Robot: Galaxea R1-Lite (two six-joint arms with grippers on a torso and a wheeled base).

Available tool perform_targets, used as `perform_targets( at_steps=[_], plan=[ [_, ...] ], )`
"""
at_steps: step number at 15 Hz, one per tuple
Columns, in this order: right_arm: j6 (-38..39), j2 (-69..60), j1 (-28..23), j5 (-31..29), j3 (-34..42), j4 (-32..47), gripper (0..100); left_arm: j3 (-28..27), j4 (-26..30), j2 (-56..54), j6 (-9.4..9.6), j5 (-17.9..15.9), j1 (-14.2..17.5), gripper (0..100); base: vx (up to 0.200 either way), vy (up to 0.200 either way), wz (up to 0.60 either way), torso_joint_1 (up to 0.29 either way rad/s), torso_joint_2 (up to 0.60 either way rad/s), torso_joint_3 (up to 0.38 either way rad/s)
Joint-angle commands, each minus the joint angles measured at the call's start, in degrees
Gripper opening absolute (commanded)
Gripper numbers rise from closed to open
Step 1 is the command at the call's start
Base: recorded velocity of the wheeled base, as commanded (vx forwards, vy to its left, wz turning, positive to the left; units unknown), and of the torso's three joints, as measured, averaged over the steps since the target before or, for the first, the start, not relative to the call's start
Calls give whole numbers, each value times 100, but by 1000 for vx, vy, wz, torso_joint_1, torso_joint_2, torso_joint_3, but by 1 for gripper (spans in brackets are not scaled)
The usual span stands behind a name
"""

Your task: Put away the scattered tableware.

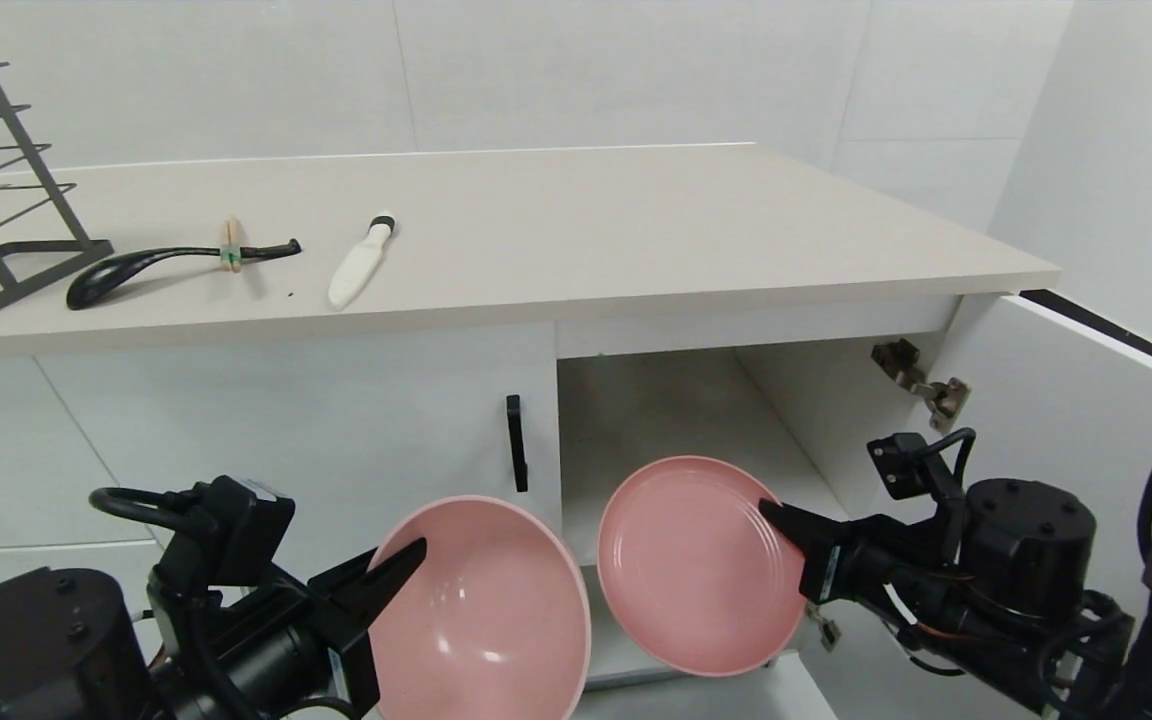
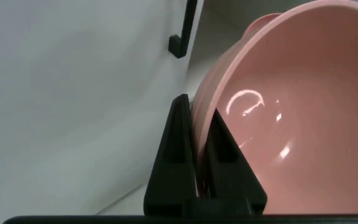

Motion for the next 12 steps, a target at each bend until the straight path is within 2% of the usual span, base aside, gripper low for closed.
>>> perform_targets(
  at_steps=[1,8,12],
  plan=[
    [1,278,-10,-5,-37,-1,0,0,3,2,3,5,2,0,0,0,0,0,0,0],
    [10,937,-124,-14,-169,-1,0,0,12,20,12,5,11,0,0,0,0,0,0,0],
    [10,1323,-177,-5,-767,-1,0,0,12,11,12,5,2,0,0,0,0,0,0,0]
  ],
)
